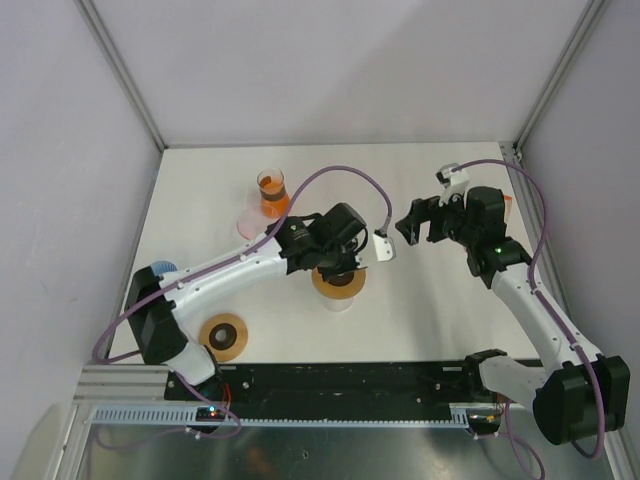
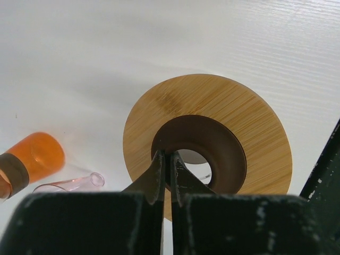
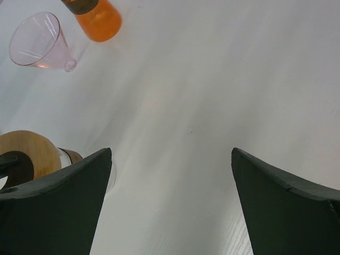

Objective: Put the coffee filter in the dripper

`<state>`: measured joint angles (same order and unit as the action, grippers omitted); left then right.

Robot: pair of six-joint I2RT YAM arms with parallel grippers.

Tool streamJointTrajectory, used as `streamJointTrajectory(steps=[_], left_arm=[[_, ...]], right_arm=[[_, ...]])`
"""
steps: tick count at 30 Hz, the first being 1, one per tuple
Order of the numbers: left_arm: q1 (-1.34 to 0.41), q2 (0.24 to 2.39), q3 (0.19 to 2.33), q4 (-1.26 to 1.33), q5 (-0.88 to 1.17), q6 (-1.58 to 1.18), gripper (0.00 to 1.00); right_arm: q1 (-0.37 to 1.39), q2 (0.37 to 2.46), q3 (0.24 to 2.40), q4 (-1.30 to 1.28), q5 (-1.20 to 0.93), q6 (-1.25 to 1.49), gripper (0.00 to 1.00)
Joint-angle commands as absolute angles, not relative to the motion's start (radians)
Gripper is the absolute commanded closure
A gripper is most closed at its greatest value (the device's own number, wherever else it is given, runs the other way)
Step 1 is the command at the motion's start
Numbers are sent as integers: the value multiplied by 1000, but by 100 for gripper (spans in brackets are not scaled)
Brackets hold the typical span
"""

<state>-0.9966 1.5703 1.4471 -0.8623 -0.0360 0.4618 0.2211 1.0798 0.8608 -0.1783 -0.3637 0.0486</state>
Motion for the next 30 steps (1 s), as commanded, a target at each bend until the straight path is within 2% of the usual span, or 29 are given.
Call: streamJointTrajectory(steps=[1,17,30], left_arm=[[-997,1572,1495,-818,-74,486,100],[-997,1550,1357,-728,-121,490,100],[-997,1509,1330,-718,-118,477,100]], right_arm=[[212,1057,899,-180,-363,37,1],[193,1067,899,-169,-398,47,1],[184,1068,899,-162,-412,52,1]])
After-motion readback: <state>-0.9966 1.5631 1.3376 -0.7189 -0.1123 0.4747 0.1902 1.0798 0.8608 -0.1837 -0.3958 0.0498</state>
